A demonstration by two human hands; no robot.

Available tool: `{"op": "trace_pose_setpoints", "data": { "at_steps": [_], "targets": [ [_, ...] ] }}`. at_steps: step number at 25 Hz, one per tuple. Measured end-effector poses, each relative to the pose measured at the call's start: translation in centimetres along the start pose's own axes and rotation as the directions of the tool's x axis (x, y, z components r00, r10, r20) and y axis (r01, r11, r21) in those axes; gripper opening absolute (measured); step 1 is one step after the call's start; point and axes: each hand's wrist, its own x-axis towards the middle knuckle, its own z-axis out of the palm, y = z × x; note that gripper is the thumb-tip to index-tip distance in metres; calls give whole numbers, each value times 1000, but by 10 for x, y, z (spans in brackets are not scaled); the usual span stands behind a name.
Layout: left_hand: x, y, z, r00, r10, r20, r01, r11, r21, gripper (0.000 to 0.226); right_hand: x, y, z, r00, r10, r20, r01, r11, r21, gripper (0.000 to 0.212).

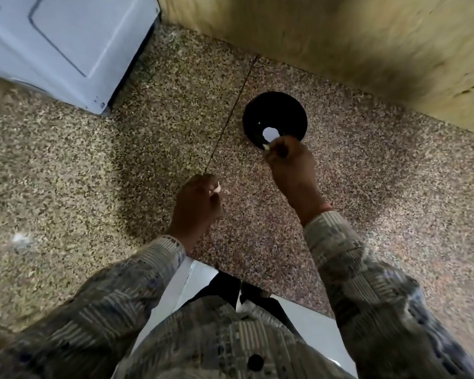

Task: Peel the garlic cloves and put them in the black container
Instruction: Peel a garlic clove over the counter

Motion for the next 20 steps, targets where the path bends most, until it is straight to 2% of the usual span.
{"op": "trace_pose_setpoints", "data": {
  "at_steps": [3, 6, 9, 11, 13, 15, 18, 20],
  "targets": [
    [18, 1, -8, 997, 38, 66, -48, 986, 158, 21, 11, -12, -3, 998, 18, -58, -18, 1000, -8, 25],
    [33, 11, -10, 978, -49, 204, -26, 937, 347, 29, 0, -7, -3, 995, 38, -96, -36, 999, 20, 24],
    [37, 15, -8, 974, -88, 208, 3, 925, 379, 22, -28, 7, 8, 989, 145, 25, -146, 986, 75, 15],
    [35, 14, -9, 982, -54, 180, 6, 968, 253, 15, -44, 17, 20, 966, 198, 164, -219, 969, 116, 13],
    [33, 18, -16, 976, -53, 210, 66, 996, -54, 13, -55, 22, 31, 922, 255, 292, -325, 919, 223, 13],
    [30, 24, -21, 953, -60, 297, 156, 937, -312, 19, -63, 18, 35, 866, 295, 404, -463, 780, 421, 12],
    [25, 21, -23, 935, -74, 346, 232, 866, -442, 17, -68, 11, 31, 795, 286, 535, -596, 535, 599, 10],
    [22, 18, -25, 925, -84, 370, 281, 807, -519, 20, -69, 14, 26, 761, 273, 589, -637, 486, 598, 12]
  ]
}}
